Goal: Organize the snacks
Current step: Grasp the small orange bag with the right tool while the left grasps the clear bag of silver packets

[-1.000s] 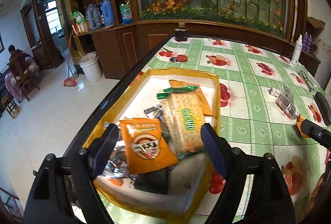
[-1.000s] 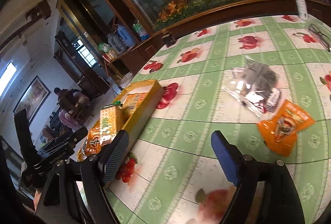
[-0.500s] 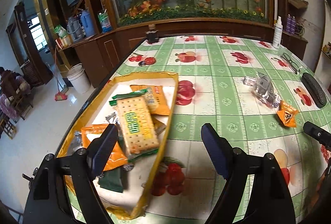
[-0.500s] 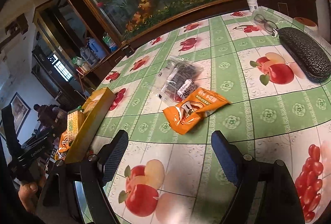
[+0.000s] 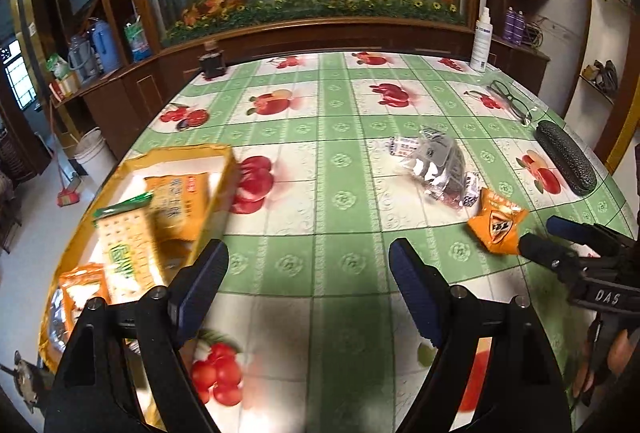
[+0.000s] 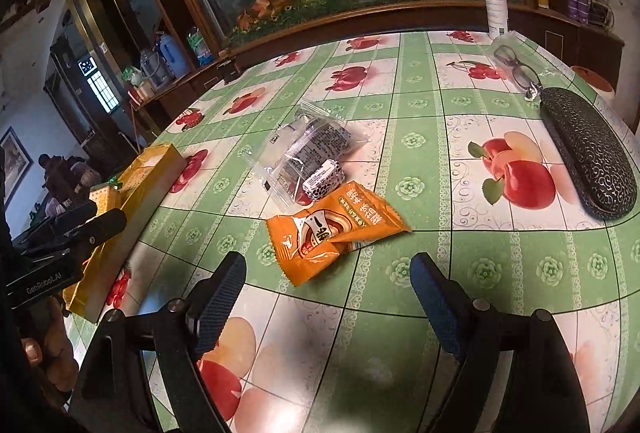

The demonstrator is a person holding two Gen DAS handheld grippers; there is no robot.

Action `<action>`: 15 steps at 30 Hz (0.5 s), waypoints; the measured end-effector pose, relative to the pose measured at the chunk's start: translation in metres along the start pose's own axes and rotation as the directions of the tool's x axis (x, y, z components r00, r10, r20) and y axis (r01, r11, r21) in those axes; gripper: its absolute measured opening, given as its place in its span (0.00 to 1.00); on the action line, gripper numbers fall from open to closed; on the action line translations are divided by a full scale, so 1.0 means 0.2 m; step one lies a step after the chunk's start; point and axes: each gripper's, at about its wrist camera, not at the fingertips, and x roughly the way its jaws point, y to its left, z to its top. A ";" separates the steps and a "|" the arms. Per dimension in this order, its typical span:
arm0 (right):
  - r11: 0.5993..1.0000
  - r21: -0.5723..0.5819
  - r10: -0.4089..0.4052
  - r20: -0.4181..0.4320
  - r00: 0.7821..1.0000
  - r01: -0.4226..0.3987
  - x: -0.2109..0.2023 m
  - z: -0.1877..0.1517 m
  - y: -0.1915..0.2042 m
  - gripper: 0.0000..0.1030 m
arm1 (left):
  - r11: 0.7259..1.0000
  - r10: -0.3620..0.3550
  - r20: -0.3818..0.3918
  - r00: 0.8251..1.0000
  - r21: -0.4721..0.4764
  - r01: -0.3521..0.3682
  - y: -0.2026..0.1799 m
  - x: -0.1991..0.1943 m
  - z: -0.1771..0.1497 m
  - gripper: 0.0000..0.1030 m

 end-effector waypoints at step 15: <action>0.990 -0.087 -0.118 -0.059 0.991 0.113 0.24 0.17 0.07 0.84 | 0.983 -0.179 -0.073 0.981 0.029 0.182 -0.24 0.32 0.26 0.80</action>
